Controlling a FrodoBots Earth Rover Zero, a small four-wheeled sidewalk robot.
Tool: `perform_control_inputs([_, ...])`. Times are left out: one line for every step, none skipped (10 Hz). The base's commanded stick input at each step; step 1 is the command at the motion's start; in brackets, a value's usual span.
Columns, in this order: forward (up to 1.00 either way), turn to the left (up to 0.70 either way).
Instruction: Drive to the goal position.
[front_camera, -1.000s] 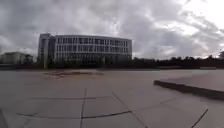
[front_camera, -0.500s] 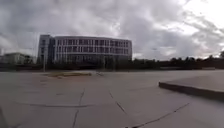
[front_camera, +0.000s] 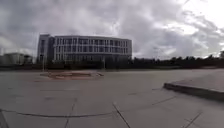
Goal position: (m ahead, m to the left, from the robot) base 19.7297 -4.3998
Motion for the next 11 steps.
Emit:
perform_control_inputs([0.70,0.31])
perform_control_inputs([0.70,0.32])
perform_control_inputs([0.70,0.34])
perform_control_inputs([0.70,0.35])
perform_control_inputs([0.70,0.30])
perform_control_inputs([0.70,0.01])
perform_control_inputs([0.70,0.00])
perform_control_inputs([0.70,0.00])
perform_control_inputs([0.70,0.00])
perform_control_inputs([0.70,0.00])
perform_control_inputs([0.70,0.00])
